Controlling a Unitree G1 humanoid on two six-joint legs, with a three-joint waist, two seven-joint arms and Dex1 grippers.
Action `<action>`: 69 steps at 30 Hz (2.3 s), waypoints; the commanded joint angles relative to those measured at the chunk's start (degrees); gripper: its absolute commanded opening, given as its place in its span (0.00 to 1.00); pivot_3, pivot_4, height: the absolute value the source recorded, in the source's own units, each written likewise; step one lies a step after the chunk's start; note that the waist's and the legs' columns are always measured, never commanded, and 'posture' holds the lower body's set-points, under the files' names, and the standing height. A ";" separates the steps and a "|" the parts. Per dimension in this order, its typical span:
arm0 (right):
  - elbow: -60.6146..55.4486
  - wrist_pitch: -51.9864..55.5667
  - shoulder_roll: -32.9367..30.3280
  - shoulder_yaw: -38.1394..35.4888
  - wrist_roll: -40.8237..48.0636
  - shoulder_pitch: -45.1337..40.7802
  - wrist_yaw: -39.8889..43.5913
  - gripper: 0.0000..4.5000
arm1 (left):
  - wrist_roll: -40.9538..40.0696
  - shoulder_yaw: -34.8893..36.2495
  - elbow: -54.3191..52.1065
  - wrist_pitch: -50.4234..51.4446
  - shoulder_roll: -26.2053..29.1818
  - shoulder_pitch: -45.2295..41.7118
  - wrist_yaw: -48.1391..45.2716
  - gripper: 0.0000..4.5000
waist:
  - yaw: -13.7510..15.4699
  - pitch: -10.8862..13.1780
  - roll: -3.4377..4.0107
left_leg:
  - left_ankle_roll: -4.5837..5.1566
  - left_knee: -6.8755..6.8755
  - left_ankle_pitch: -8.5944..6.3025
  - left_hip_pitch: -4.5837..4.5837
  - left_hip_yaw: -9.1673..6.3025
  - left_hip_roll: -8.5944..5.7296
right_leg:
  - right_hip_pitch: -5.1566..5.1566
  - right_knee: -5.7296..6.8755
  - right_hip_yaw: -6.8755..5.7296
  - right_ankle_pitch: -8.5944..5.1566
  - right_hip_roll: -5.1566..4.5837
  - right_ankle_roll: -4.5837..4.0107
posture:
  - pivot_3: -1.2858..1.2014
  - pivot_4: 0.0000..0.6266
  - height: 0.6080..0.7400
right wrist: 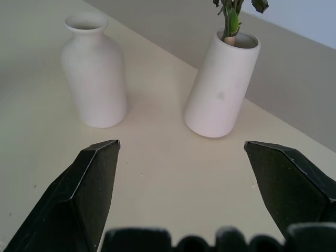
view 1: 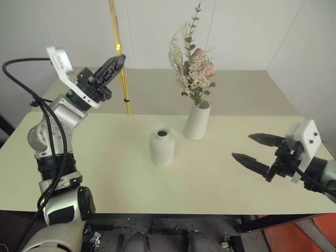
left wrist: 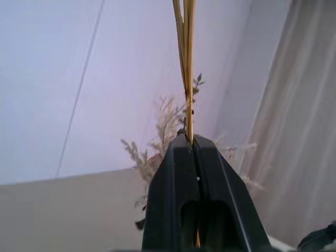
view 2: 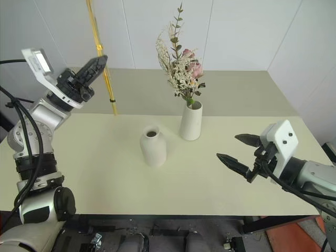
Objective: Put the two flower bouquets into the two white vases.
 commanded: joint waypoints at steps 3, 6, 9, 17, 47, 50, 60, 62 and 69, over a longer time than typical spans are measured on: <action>-2.22 -2.36 1.68 0.04 -1.18 -0.52 -3.77 1.00 | -4.73 -1.49 3.57 0.50 -4.61 -2.53 -0.58 0.00 | 0.22 -0.02 -0.03 | 0.00 0.01 0.00 -0.01 -0.02 -0.01 | 0.01 0.00 0.00 0.00 0.00 0.00 | 0.52 0.24 1.00; -2.65 -2.33 2.40 -0.15 -1.14 -0.78 -5.39 1.00 | -3.52 -4.47 4.35 0.32 -6.06 -1.98 -2.12 0.00 | 0.20 -0.02 -0.04 | 0.00 0.02 0.00 -0.05 -0.03 -0.03 | -0.01 -0.02 0.00 0.01 0.00 -0.01 | 0.52 0.24 1.00; -3.39 -2.90 3.17 -0.59 -1.62 -0.03 -6.70 1.00 | -2.96 -6.87 4.23 0.09 -7.40 -0.91 -2.99 0.00 | 0.12 -0.02 -0.04 | 0.00 0.01 0.00 -0.08 -0.02 -0.03 | -0.05 -0.03 0.00 0.01 0.01 -0.01 | 0.52 0.24 1.00; -4.80 -3.99 4.77 -1.10 -1.79 1.51 -8.50 1.00 | -0.82 -10.55 4.31 -1.53 -7.42 0.12 -5.77 0.00 | -0.09 -0.02 -0.03 | 0.00 0.01 0.00 -0.03 0.00 -0.03 | -0.03 -0.01 0.04 0.01 0.02 -0.01 | 0.52 0.24 1.00; -1.95 -8.23 5.48 -0.71 -3.03 0.33 -8.03 1.00 | 8.58 -13.00 2.58 -12.39 4.20 12.58 -19.01 0.99 | -0.32 -0.03 -0.01 | 0.00 0.00 0.00 0.00 0.00 0.03 | -0.03 0.00 0.05 0.00 0.04 -0.01 | 0.52 0.24 1.00; -1.20 -8.29 4.72 -0.80 -3.29 0.54 -6.88 1.00 | 7.84 -10.81 -0.32 -11.38 7.09 14.37 -17.03 0.99 | -0.12 -0.03 -0.01 | 0.00 0.01 0.00 -0.01 0.00 0.03 | -0.04 -0.01 0.05 0.00 0.03 -0.01 | 0.52 0.24 1.00; 3.97 -8.94 -2.15 -7.78 -2.74 5.81 4.66 1.00 | 8.74 -8.49 -9.66 -10.45 19.37 22.65 -16.84 0.99 | 0.16 -0.03 -0.01 | 0.00 0.00 0.00 0.02 0.04 0.05 | -0.02 -0.03 0.04 -0.02 0.02 -0.03 | 0.52 0.24 1.00; 4.89 -9.02 -3.31 -9.42 -2.59 6.79 6.81 1.00 | 8.93 -8.16 -10.49 -10.25 20.38 23.22 -15.75 0.99 | 0.17 -0.03 -0.02 | 0.01 0.00 0.00 0.01 0.05 0.06 | -0.02 -0.04 0.04 -0.02 0.02 -0.02 | 0.52 0.24 1.00; 8.49 -10.28 -5.47 -12.19 -4.51 7.84 10.92 1.00 | 9.83 -9.01 -13.35 -9.27 22.66 25.16 -14.39 0.99 | 0.06 -0.03 -0.01 | 0.00 0.00 0.00 0.02 0.08 0.08 | -0.03 -0.03 0.05 -0.05 0.03 0.01 | 0.52 0.24 1.00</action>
